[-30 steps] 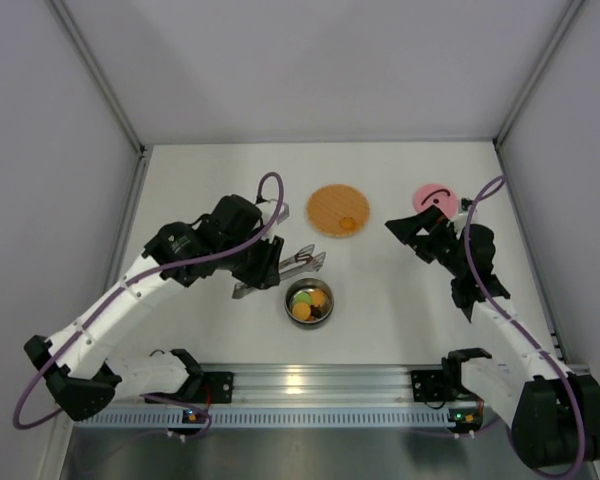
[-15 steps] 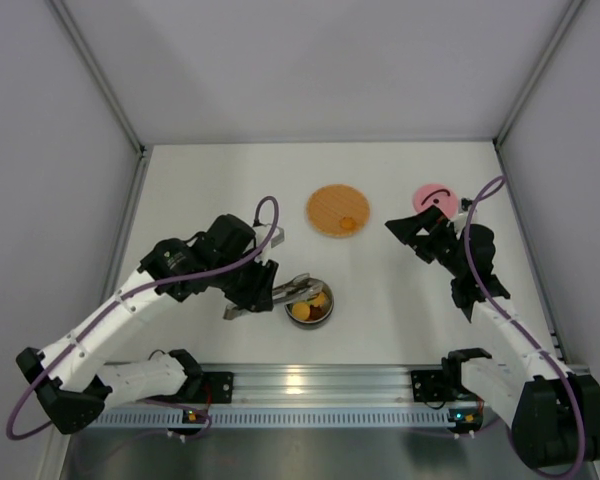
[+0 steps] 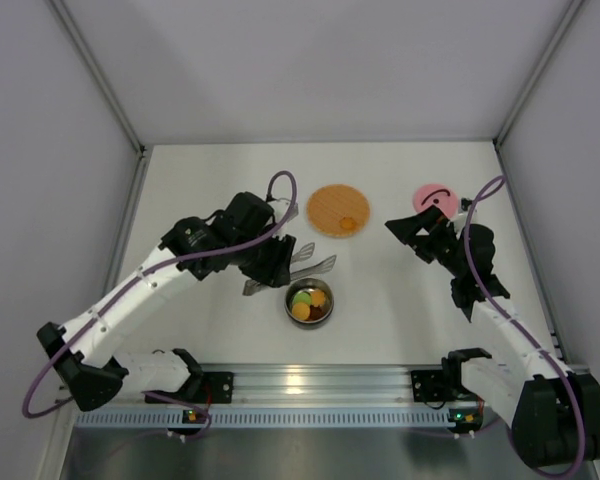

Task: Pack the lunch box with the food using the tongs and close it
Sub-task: Place the fake food in the packing box, then pick up the fake food from the plate.

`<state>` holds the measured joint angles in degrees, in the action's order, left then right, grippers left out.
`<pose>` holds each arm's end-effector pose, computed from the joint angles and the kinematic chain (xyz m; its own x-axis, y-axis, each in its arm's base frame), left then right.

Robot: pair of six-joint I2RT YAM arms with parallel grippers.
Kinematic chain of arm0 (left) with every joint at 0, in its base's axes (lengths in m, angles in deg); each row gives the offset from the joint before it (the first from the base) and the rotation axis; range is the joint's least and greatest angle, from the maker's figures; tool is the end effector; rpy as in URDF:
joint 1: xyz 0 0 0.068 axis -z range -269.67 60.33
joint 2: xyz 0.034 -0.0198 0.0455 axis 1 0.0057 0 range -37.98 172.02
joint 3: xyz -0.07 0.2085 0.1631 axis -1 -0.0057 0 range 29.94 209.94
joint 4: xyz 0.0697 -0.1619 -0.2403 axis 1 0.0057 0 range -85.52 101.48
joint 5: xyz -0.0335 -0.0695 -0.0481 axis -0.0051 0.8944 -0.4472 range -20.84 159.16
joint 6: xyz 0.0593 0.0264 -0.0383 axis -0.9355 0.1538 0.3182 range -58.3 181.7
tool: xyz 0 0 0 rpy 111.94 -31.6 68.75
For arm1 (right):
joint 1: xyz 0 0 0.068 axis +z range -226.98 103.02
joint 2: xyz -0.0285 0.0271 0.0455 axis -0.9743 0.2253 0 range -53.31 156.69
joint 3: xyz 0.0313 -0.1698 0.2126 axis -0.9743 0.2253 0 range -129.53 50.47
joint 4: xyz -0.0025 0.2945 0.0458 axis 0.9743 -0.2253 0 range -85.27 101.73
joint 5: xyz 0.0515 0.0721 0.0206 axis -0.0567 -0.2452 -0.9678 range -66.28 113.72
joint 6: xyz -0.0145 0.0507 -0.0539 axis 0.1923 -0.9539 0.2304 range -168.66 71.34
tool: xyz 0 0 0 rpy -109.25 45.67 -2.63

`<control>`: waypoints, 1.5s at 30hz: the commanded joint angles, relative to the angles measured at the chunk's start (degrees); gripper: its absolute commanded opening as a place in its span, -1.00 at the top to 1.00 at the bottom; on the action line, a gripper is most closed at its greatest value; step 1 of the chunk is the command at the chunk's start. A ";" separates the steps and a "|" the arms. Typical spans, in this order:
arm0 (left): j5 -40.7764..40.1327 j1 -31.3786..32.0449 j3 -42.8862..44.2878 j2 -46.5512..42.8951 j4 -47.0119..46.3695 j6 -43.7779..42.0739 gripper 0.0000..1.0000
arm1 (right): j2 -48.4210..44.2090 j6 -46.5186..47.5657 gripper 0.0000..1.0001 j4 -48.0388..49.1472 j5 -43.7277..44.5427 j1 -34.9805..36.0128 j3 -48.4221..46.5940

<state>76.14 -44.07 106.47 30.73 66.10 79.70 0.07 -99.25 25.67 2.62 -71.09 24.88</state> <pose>0.1887 -0.2038 0.3479 -0.7716 0.3496 -0.5315 0.5478 0.7898 -0.2759 0.2665 0.0505 0.2151 -0.4938 0.6737 -0.5497 -0.0974 0.5854 0.8049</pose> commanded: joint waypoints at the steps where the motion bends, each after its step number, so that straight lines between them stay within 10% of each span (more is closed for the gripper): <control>1: -5.65 0.27 5.55 5.27 -5.90 0.72 -0.08 | 0.14 0.58 -0.99 3.64 0.01 0.35 -0.87; 21: -10.85 -1.74 31.83 40.70 -11.53 1.42 -0.11 | -1.35 0.93 -0.99 2.33 0.01 0.35 -0.96; 45: -4.87 -5.09 32.98 45.82 -11.18 2.83 -0.07 | -1.44 0.93 -0.99 2.15 -0.25 0.35 -1.22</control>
<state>69.61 -48.59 137.09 77.17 55.57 81.67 -0.54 -99.25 25.45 2.62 -71.02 24.88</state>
